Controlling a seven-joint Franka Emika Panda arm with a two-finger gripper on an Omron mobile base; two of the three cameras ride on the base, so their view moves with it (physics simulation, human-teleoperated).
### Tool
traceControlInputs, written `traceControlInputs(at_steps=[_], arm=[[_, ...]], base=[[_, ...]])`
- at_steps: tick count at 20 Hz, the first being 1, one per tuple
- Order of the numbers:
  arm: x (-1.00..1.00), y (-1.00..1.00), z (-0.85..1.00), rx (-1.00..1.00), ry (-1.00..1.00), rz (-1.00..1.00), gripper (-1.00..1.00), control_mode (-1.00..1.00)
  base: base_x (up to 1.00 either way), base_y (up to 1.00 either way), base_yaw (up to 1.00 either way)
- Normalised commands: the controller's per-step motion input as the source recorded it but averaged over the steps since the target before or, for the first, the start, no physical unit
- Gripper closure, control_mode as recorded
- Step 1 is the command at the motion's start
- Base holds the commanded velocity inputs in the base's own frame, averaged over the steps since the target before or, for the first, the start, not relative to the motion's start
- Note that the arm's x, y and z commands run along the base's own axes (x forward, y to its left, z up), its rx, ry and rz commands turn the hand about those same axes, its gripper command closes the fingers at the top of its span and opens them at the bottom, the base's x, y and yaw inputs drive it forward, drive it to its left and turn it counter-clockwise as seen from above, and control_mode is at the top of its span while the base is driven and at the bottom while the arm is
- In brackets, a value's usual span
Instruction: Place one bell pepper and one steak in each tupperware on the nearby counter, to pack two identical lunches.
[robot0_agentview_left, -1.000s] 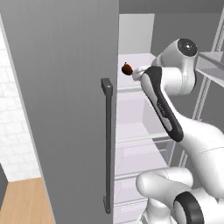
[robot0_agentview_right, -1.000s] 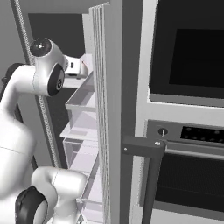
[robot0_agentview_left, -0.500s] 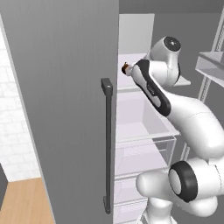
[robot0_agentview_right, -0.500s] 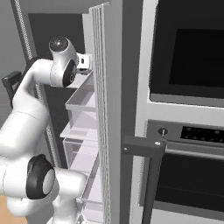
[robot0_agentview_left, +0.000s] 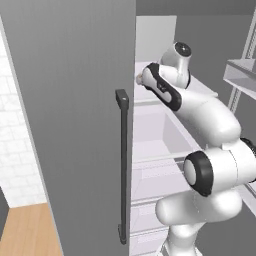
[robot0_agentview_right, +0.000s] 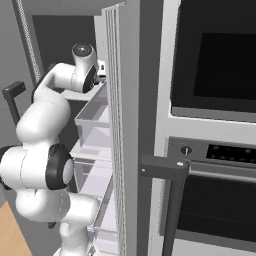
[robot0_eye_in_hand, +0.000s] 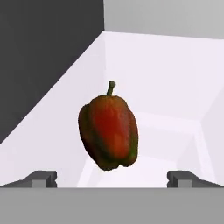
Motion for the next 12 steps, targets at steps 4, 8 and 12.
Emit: traceControlInputs(at_steps=[4,8,12], arm=[[0.62,0.12,-0.12,0.0,0.0,0.03,-1.0,-1.0],[0.44,0.05,-0.19,-0.01,0.0,0.02,-1.0,-1.0],[0.0,0.09,-0.32,-0.04,0.04,0.0,1.0,-1.0]], base=[[0.0,0.0,0.0],[0.0,0.0,0.0],[0.0,0.0,0.0]])
